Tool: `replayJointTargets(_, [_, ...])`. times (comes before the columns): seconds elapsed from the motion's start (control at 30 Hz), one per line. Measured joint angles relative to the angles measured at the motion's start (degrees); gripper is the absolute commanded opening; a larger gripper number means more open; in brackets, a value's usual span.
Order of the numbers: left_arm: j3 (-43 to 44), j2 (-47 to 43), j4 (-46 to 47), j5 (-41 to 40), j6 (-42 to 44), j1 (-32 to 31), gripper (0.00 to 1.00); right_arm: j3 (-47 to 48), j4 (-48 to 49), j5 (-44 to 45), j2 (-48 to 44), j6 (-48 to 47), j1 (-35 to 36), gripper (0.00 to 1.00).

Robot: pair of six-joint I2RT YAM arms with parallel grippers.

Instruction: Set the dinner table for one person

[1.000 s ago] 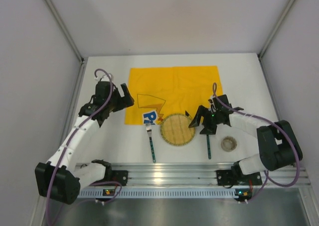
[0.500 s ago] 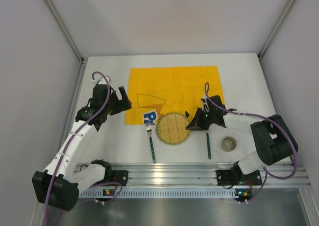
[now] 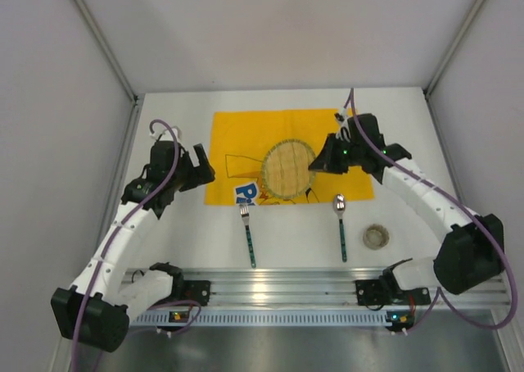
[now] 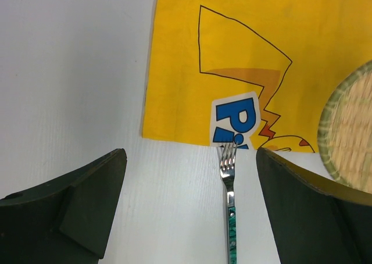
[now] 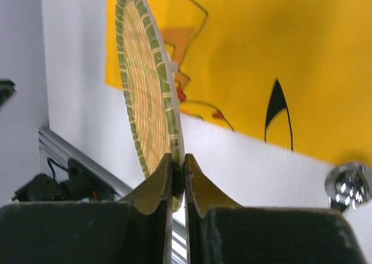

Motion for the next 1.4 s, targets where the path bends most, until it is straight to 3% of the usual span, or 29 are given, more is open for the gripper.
replayJointTargets(0.27, [0.8, 0.1, -1.8, -0.5, 0.6, 0.0, 0.98, 25.7, 1.9, -0.3, 25.0, 0.3, -0.9, 0.00])
replayJointTargets(0.5, [2.1, -0.4, -3.5, -2.3, 0.6, 0.0, 0.98, 41.4, -0.7, 1.4, 42.3, 2.1, -2.4, 0.00])
replayJointTargets(0.9, [2.1, -0.2, -3.7, -4.1, 1.2, 0.0, 0.99, 36.4, -4.0, 3.7, 45.2, 3.3, -5.9, 0.01])
replayJointTargets(0.97, [2.3, 1.3, -3.6, -4.1, 1.4, 0.0, 0.99, 35.8, -3.5, 2.7, 46.2, 4.2, -6.5, 0.15])
replayJointTargets(1.0, [2.3, 2.2, -3.4, -4.0, 1.6, 0.0, 0.99, 35.8, -3.2, 2.2, 46.6, 4.5, -6.8, 0.30])
replayJointTargets(1.07, [2.5, 4.0, -3.1, -3.8, 1.9, 0.0, 0.98, 35.7, -3.5, 3.2, 47.0, 4.7, -6.9, 0.51])
replayJointTargets(1.13, [2.7, 5.6, -2.9, -3.4, 2.3, 0.0, 0.98, 35.1, -4.1, 3.7, 47.2, 4.4, -6.9, 0.65])
replayJointTargets(1.2, [2.9, 7.1, -2.4, -2.8, 2.6, 0.0, 0.96, 34.9, -5.0, 4.1, 47.2, 4.1, -6.8, 0.72])
replayJointTargets(1.23, [2.9, 7.7, -2.1, -2.1, 2.8, 0.0, 0.94, 34.9, -5.4, 4.4, 47.2, 3.9, -6.8, 0.95])
replayJointTargets(1.27, [2.9, 8.3, -1.9, -1.5, 3.0, 0.0, 0.93, 34.9, -5.9, 4.8, 47.2, 4.0, -6.8, 0.99])
replayJointTargets(1.4, [1.1, 12.1, 0.3, 3.1, 2.9, -0.6, 0.90, 32.9, -6.9, 6.2, 44.4, 2.3, -6.8, 1.00])
